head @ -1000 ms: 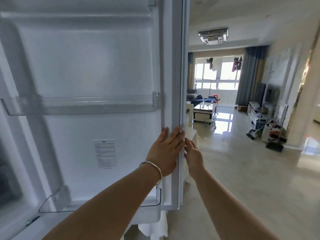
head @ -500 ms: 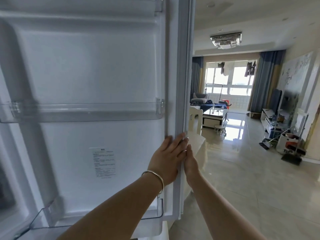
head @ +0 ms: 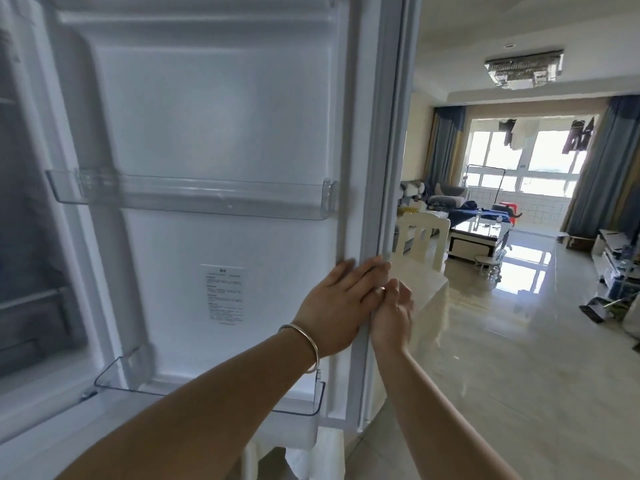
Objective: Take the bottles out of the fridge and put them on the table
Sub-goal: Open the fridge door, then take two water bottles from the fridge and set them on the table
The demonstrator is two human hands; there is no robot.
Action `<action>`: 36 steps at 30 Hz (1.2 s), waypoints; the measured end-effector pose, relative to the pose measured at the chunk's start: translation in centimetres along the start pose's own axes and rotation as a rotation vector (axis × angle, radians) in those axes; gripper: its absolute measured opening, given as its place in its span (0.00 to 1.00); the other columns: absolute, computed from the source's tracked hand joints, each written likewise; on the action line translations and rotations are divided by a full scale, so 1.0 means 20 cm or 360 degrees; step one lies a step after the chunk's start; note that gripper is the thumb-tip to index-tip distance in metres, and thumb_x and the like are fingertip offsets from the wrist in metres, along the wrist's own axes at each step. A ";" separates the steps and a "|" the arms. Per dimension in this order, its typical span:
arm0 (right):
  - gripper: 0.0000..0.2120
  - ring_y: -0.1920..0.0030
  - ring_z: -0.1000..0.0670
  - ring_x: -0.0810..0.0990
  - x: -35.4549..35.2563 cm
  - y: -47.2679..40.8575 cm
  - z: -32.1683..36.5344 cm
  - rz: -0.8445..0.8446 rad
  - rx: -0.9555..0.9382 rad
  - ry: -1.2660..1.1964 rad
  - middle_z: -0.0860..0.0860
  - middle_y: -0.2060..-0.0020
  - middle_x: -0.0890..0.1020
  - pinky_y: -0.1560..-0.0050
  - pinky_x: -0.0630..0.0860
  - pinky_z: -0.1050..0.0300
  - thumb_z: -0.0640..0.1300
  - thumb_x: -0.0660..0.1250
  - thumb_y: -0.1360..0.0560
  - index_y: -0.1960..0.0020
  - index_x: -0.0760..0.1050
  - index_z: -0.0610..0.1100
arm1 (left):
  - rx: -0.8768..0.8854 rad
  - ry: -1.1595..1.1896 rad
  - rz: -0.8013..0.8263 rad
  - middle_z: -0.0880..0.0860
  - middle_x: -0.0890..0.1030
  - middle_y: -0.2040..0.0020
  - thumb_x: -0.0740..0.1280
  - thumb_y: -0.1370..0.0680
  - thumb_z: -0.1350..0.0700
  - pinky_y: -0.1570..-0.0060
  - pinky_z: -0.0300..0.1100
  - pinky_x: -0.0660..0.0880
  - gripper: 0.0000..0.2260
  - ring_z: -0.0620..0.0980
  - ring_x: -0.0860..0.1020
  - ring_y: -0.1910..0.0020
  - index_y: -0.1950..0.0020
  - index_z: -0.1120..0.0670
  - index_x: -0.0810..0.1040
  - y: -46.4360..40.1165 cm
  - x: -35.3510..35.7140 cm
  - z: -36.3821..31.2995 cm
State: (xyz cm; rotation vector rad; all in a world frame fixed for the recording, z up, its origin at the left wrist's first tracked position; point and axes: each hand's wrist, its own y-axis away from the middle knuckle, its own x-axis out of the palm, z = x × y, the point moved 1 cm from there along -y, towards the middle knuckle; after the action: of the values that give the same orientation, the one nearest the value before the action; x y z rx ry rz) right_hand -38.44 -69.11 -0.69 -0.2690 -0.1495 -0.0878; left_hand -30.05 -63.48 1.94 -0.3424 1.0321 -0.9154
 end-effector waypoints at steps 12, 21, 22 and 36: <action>0.14 0.49 0.50 0.72 0.59 0.74 0.38 0.0390 -0.1177 -0.0282 0.48 0.45 0.71 0.47 0.68 0.66 0.42 0.58 0.26 0.42 0.70 0.39 | -0.0993 0.0038 -0.0697 0.54 0.80 0.53 0.66 0.27 0.56 0.70 0.43 0.77 0.08 0.51 0.80 0.60 0.50 0.55 0.80 0.57 -0.70 0.51; 0.17 0.47 0.46 0.73 1.48 1.45 0.13 0.0931 -0.0833 -0.0278 0.53 0.47 0.69 0.46 0.73 0.45 0.50 0.56 0.27 0.42 0.70 0.44 | -0.1907 -0.0205 -0.0313 0.50 0.76 0.48 0.65 0.27 0.54 0.67 0.42 0.72 0.10 0.50 0.80 0.56 0.47 0.51 0.77 1.67 -1.01 1.02; 0.19 0.46 0.45 0.73 1.59 1.51 0.12 0.0957 -0.0785 -0.0265 0.54 0.47 0.69 0.46 0.72 0.44 0.51 0.55 0.27 0.42 0.70 0.43 | -0.1970 -0.0224 -0.0280 0.50 0.75 0.47 0.66 0.27 0.55 0.65 0.43 0.73 0.10 0.50 0.79 0.54 0.45 0.51 0.77 1.78 -1.04 1.09; 0.21 0.44 0.49 0.73 2.71 1.79 -0.07 0.1505 -0.0525 -0.0037 0.54 0.47 0.71 0.41 0.72 0.49 0.48 0.69 0.28 0.38 0.68 0.45 | -0.2791 0.0221 -0.0833 0.53 0.71 0.40 0.71 0.29 0.57 0.43 0.41 0.71 0.19 0.51 0.74 0.42 0.40 0.53 0.72 2.53 -0.84 1.96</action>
State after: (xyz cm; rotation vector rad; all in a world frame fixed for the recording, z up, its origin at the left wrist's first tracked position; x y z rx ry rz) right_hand 18.99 -38.79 -2.70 -0.6450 -0.0184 0.8362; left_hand 24.59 -26.31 -0.85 -2.0844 1.7075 -0.2129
